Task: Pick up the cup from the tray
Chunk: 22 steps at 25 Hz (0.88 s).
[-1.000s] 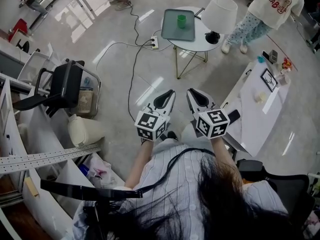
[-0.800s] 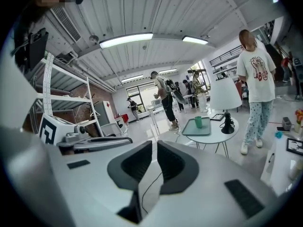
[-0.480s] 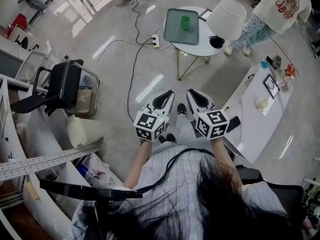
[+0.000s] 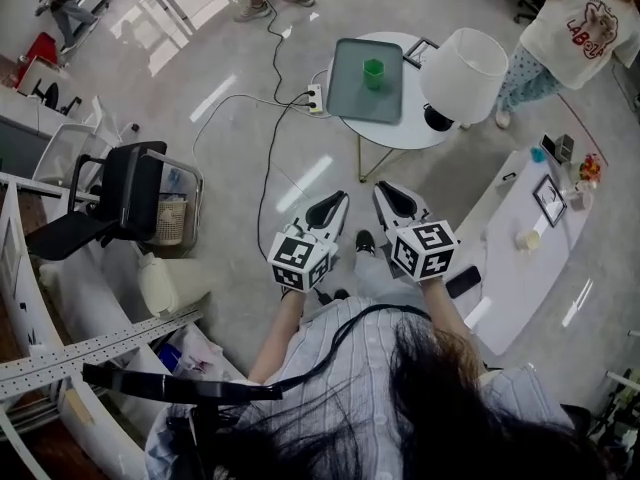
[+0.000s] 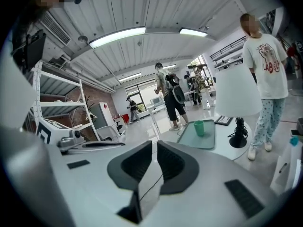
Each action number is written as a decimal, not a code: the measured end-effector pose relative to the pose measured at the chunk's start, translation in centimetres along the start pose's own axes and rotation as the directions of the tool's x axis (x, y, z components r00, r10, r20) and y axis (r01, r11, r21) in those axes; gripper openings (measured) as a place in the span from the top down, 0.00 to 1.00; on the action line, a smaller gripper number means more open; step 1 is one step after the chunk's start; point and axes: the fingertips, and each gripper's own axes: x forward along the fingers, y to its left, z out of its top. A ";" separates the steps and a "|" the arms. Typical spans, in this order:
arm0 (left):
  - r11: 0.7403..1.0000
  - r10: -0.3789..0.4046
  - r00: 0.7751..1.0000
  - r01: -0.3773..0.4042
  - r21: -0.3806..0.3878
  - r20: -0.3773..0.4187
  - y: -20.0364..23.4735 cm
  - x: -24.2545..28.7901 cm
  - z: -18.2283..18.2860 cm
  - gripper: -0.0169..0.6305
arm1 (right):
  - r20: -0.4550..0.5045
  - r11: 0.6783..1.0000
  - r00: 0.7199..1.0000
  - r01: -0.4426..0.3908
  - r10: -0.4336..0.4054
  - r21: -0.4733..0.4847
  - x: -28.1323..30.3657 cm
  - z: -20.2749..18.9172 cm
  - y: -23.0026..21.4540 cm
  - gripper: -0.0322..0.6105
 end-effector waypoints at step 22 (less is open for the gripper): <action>0.999 -0.039 0.998 0.040 0.014 -0.050 5.9 14.5 5.3 0.92 | -0.046 0.999 0.999 -0.017 0.020 0.047 9.4 4.6 -10.2 0.87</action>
